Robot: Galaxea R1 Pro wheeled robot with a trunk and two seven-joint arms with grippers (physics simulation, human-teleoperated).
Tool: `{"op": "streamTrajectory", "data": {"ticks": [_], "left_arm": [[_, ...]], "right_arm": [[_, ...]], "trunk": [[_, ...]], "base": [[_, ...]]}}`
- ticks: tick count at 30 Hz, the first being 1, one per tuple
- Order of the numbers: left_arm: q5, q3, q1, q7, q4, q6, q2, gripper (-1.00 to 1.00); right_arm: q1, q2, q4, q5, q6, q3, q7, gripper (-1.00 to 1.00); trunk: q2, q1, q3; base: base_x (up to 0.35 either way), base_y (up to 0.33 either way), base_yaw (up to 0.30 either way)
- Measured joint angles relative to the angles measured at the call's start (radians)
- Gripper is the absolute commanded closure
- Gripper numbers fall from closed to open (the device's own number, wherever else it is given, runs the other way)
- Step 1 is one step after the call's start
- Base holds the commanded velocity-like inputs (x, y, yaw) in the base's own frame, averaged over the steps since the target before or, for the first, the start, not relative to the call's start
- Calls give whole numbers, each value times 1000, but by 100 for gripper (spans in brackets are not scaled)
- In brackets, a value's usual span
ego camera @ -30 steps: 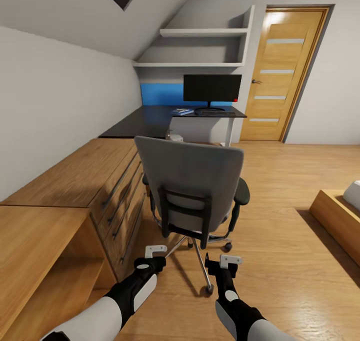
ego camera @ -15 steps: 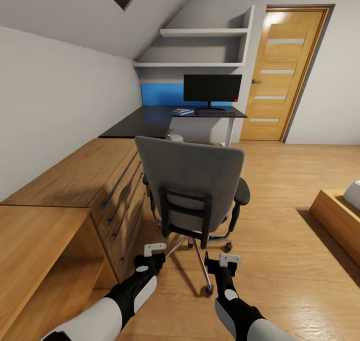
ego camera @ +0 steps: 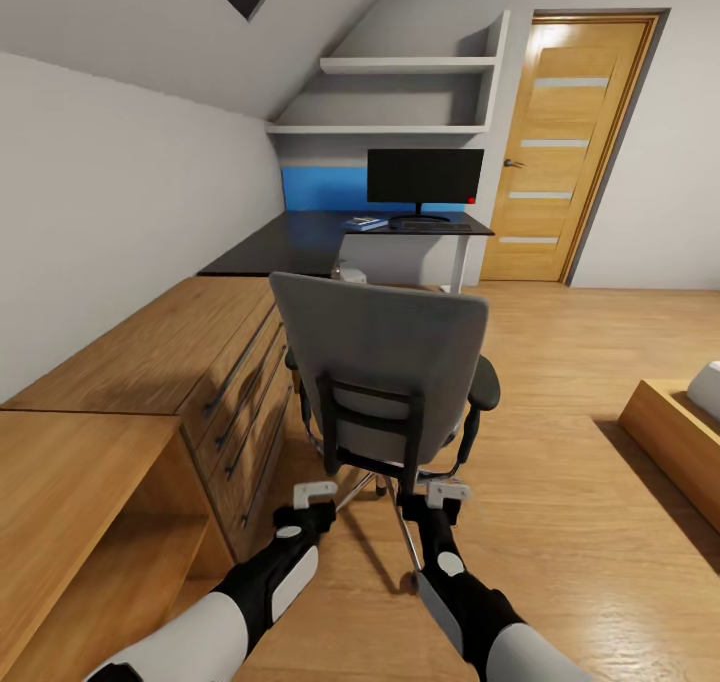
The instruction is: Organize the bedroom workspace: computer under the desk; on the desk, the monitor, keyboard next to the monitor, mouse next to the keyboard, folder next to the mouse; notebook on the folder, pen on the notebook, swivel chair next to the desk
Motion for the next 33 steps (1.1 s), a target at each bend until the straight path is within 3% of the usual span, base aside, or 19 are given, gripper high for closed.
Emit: {"op": "streamTrajectory", "data": {"ticks": [5,13,23,33], "left_arm": [[0,4,0,0,-33,33,-2,-100],[-3,2,0,0,-42,34,-4,-100],[-4,-15,0,-2,-34,35,-7,-100],[-8,-38,1,1,-24,34,-6,-100]], "right_arm": [[0,-1,-53,0,73,14,0,-100],[2,-2,-29,-2,91,17,7,-100],[2,-1,-17,-5,87,20,3,-100],[2,-2,-18,-9,85,15,0,-100]], "trunk": [[0,0,0],[0,0,0],[0,-1,0],[0,-1,6]], "base": [[0,0,0],[37,0,0],[306,-5,-12],[317,-37,-155]]}}
